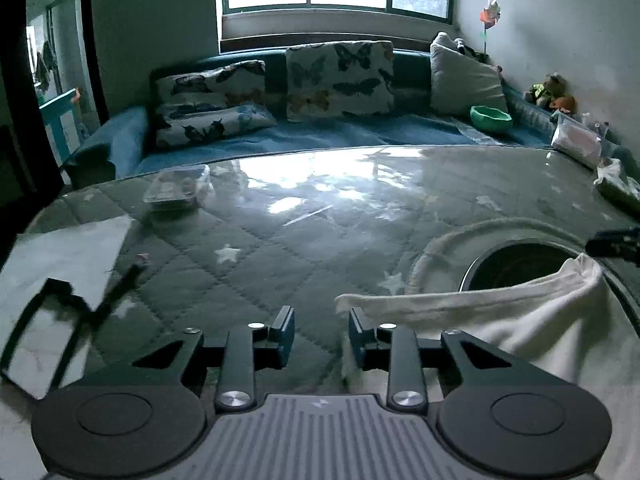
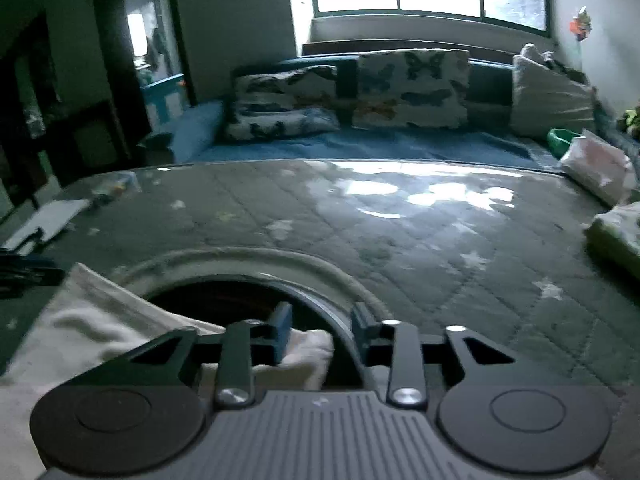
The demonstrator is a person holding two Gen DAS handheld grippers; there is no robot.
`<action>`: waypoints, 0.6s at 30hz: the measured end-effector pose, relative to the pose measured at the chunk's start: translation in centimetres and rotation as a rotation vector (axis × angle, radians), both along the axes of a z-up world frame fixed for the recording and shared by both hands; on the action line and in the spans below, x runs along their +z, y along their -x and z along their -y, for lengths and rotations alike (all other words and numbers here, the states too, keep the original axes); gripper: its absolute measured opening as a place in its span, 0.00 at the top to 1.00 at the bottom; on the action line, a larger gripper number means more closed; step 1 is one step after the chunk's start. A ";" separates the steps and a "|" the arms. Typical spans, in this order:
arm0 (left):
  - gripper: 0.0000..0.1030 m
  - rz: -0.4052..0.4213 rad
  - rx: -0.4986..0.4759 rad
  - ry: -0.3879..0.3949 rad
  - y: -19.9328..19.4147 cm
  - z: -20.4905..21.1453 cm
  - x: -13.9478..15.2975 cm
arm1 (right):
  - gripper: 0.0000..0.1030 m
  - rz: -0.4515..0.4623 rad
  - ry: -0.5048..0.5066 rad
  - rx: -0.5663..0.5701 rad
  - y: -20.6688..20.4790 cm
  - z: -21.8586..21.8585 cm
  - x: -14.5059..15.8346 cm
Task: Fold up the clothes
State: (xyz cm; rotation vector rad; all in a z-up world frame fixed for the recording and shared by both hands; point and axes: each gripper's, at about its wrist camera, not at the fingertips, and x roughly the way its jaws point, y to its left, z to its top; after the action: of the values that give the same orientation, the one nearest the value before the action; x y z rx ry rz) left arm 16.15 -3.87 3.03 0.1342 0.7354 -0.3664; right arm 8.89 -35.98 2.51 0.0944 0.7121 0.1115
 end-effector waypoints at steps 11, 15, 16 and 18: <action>0.96 0.160 0.067 -0.015 1.2 0.8 0.8 | 0.59 -0.035 -0.004 0.065 0.2 -0.9 -0.4; 0.95 0.118 0.073 -0.063 0.7 1.0 -0.3 | 0.58 -0.037 0.032 0.077 0.4 -1.2 -0.9; 0.95 0.110 0.078 -0.060 0.6 1.0 -0.4 | 0.58 -0.034 0.034 0.076 0.4 -1.3 -0.9; 0.95 0.103 0.095 -0.041 0.4 0.9 -0.5 | 0.58 -0.027 0.050 0.086 0.2 -1.7 -0.9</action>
State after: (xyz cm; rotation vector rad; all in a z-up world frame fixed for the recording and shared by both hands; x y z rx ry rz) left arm 15.72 -4.74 2.48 0.1549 0.6452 -0.2517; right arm 8.70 -34.26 1.59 0.0172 0.7460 0.1753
